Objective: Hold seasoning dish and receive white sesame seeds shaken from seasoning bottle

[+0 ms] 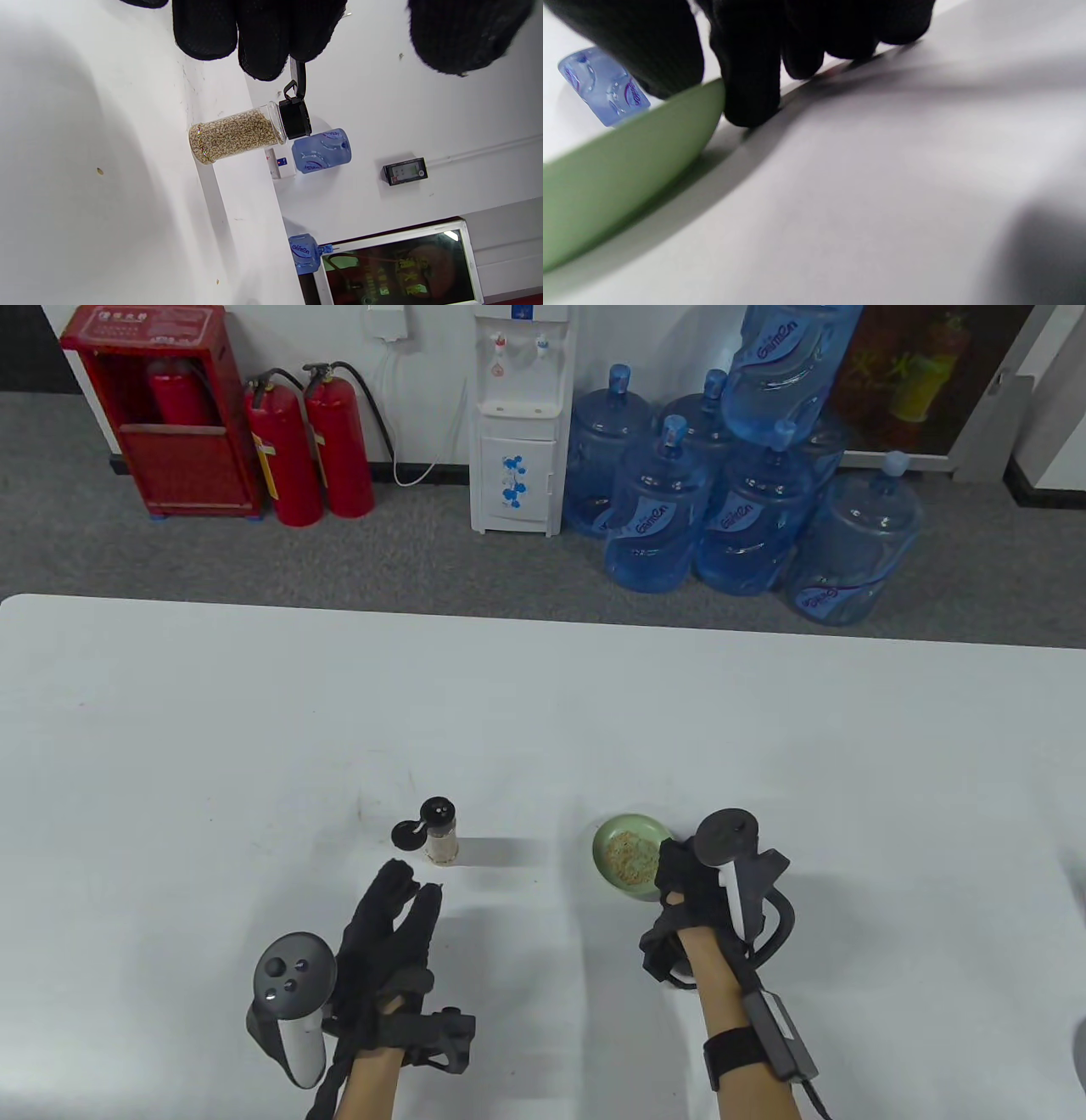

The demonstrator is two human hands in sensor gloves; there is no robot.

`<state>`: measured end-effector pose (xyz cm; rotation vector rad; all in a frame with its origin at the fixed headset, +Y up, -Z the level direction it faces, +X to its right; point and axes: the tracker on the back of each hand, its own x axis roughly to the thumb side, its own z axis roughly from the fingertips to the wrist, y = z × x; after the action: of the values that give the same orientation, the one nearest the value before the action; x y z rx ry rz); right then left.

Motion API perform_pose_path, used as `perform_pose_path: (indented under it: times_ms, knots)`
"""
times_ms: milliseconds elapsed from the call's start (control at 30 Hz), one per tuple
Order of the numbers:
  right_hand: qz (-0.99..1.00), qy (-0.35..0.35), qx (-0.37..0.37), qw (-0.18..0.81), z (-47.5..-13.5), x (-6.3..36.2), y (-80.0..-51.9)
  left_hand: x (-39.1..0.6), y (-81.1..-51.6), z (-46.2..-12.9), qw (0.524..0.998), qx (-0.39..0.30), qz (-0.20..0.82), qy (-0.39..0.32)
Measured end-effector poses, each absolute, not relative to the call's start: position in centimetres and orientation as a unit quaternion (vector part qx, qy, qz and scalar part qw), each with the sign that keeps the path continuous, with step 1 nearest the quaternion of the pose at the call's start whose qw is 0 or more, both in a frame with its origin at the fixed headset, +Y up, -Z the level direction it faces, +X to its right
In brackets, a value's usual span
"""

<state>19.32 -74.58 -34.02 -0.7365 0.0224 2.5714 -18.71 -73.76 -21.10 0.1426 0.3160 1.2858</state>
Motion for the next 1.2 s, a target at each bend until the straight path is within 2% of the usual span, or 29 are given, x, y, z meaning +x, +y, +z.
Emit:
perform_pose_path:
  times_ms: [167,367,500,600,867,967,1200]
  knots:
    - [0.929,0.009,-0.237,0.285,-32.1,20.9,-74.1,-18.7,-73.5,-21.1,0.793,0.071,0.588,0.142]
    - [0.923,-0.004,-0.186,0.338,-28.6,22.2,-71.8,-18.8,-73.3,-20.9,0.811,0.082,0.56,0.144]
    - [0.931,-0.013,-0.159,0.329,-25.7,22.8,-71.1,-19.0,-72.9,-20.8,0.85,0.101,0.495,0.15]
    - [0.929,-0.026,-0.163,0.331,-24.5,23.5,-71.8,-19.0,-72.8,-20.7,0.878,0.106,0.44,0.158]
    - [0.941,-0.084,-0.175,0.277,-24.0,24.1,-72.5,-19.5,-73.2,-20.7,0.898,0.078,0.394,0.177]
    - [0.946,-0.102,-0.172,0.253,-24.0,24.1,-72.3,-19.8,-73.1,-20.8,0.931,0.071,0.307,0.185]
    - [0.948,-0.099,-0.168,0.252,-24.1,24.1,-72.4,-18.9,-72.7,-21.0,0.959,0.075,0.217,0.167]
